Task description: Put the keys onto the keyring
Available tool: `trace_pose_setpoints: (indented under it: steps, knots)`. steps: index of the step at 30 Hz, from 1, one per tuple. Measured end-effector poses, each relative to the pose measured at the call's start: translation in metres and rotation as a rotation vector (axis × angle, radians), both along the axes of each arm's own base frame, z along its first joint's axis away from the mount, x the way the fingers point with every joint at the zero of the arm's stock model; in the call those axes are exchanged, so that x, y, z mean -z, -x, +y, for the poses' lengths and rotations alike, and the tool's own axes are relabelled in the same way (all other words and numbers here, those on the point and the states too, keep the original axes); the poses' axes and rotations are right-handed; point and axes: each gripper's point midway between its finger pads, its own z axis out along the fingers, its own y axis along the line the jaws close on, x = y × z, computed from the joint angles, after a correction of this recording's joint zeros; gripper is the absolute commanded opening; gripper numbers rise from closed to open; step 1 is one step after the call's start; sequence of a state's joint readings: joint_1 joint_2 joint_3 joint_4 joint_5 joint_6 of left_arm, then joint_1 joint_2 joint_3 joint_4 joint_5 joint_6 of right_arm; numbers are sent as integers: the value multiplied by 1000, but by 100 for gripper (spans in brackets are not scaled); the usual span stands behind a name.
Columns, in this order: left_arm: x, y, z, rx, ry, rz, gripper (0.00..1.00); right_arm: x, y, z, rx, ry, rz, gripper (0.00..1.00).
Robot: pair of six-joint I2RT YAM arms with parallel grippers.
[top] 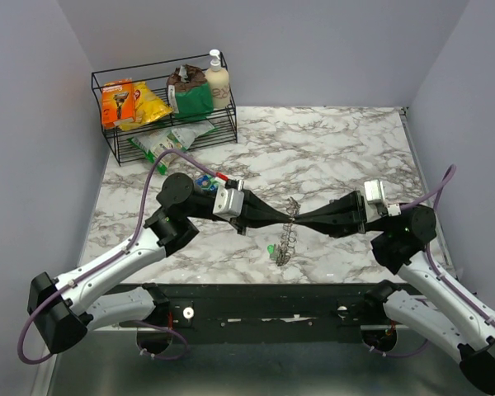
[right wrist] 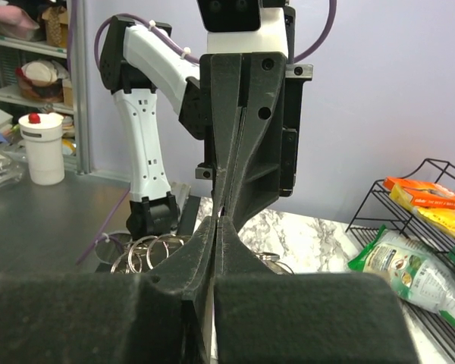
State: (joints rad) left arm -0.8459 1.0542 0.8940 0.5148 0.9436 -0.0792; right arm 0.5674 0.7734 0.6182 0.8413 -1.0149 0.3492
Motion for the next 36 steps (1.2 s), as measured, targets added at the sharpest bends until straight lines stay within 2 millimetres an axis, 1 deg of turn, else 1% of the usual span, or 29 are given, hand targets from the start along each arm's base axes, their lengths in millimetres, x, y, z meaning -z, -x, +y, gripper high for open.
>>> trace_pose_setpoints:
  steps: [2,3,5,6,9,11,12,13,17,18,19,21,24,27,31,36]
  knots:
    - [3,-2,0,-16,-14,-1,0,1,0,0,6,5,-1,29]
    - [6,-3,0,-23,-24,-2,0,1,1,-1,9,4,-8,36]
    - [11,-5,0,-37,-45,0,0,-1,3,-3,17,2,-24,43]
    - [13,-7,1,-46,-55,-1,0,-2,4,-5,22,-1,-37,50]
    - [19,-9,2,-67,-81,-5,0,-3,7,-8,40,-3,-62,59]
    - [21,-10,4,-82,-99,-15,0,-2,6,-9,53,2,-67,63]
    - [21,-11,5,-91,-107,-23,0,-1,6,-9,61,5,-74,66]
    - [21,-12,5,-99,-112,-30,0,0,5,-9,67,10,-75,67]
    - [16,-17,9,-137,-139,-68,0,1,-1,-8,90,41,-72,68]
    - [18,-19,10,-150,-156,-76,0,0,-2,-8,95,50,-73,68]
    - [14,-19,11,-154,-150,-83,0,-1,-4,-7,100,59,-71,67]
    - [14,-21,13,-174,-173,-105,0,-2,-8,-6,112,77,-68,62]
    - [16,-25,17,-201,-210,-127,0,-3,-15,-4,131,110,-63,59]
    - [17,-28,21,-226,-244,-150,0,-2,-23,-1,151,144,-54,57]
    - [17,-31,26,-254,-289,-175,0,3,-31,4,175,187,-35,56]
    - [13,-34,31,-287,-329,-203,0,10,-33,18,172,232,-17,53]
